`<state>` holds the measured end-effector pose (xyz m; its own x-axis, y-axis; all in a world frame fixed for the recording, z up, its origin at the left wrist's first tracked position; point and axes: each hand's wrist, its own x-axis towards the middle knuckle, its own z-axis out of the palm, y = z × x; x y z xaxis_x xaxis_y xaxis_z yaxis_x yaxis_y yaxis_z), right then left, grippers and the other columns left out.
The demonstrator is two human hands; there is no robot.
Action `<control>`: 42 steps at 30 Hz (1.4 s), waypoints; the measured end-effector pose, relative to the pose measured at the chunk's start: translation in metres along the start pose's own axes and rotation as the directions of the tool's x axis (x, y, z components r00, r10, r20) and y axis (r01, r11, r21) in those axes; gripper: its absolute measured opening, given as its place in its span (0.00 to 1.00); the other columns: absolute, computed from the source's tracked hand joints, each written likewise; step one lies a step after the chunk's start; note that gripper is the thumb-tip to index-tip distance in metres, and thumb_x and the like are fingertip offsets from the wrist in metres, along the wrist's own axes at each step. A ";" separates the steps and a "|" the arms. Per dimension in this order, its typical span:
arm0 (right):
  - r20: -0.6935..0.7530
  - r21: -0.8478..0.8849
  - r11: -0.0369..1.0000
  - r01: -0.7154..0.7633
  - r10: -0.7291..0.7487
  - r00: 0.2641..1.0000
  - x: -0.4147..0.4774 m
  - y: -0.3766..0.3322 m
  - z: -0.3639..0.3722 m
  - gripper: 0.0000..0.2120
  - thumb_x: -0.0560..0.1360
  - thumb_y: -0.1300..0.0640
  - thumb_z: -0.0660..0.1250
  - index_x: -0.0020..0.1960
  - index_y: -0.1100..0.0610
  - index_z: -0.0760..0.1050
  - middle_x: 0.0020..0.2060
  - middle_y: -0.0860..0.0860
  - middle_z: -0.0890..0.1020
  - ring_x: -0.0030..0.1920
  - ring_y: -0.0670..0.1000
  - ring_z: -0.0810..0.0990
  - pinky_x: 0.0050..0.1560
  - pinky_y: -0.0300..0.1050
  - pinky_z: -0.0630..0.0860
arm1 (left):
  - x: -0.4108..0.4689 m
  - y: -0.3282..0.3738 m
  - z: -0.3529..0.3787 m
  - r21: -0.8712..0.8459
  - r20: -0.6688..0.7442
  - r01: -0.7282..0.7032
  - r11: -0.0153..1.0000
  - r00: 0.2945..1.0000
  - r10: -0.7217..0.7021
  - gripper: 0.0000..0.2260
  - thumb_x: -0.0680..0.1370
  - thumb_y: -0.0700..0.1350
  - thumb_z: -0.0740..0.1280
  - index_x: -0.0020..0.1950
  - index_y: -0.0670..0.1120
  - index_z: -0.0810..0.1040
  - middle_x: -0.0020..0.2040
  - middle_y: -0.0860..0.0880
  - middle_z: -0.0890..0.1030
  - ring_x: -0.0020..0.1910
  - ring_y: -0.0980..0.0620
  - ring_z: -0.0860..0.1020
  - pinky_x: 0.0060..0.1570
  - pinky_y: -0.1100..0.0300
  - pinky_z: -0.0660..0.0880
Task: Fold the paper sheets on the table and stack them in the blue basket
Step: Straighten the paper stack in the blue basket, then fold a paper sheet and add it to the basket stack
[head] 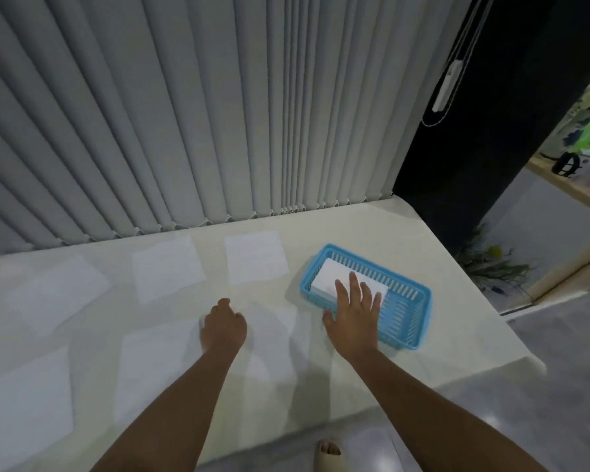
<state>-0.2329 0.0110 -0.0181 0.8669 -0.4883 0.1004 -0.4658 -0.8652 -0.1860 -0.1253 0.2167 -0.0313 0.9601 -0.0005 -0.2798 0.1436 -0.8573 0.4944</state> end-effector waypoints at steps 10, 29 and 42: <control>0.413 -0.117 0.696 0.708 -0.614 0.672 0.066 -0.072 0.024 0.27 0.78 0.51 0.56 0.76 0.54 0.58 0.78 0.53 0.54 0.77 0.58 0.48 0.75 0.60 0.37 | -0.045 -0.034 0.022 -0.057 0.052 0.239 0.969 0.970 -0.236 0.22 0.77 0.49 0.63 0.70 0.47 0.64 0.65 0.45 0.71 0.65 0.45 0.73 0.60 0.50 0.74; 0.579 0.216 0.720 0.659 -0.639 0.507 0.095 -0.131 0.063 0.33 0.75 0.59 0.60 0.77 0.49 0.52 0.71 0.54 0.66 0.68 0.59 0.65 0.64 0.52 0.68 | -0.025 -0.037 0.002 0.106 0.046 0.046 0.993 0.998 -0.051 0.09 0.77 0.40 0.55 0.54 0.45 0.71 0.51 0.45 0.80 0.50 0.43 0.78 0.47 0.56 0.73; 0.502 0.035 0.605 0.795 -0.699 0.510 0.083 -0.095 0.016 0.13 0.77 0.59 0.59 0.56 0.53 0.80 0.52 0.53 0.81 0.54 0.55 0.74 0.53 0.49 0.69 | -0.038 -0.057 0.001 0.037 0.093 -0.344 0.938 0.936 0.339 0.11 0.76 0.47 0.63 0.57 0.49 0.77 0.56 0.52 0.78 0.57 0.51 0.75 0.56 0.59 0.73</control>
<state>-0.1139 0.0546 -0.0074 0.8564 0.4130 -0.3097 0.4136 -0.9080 -0.0671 -0.1700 0.2646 -0.0500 0.9251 -0.3392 -0.1710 -0.2040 -0.8234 0.5295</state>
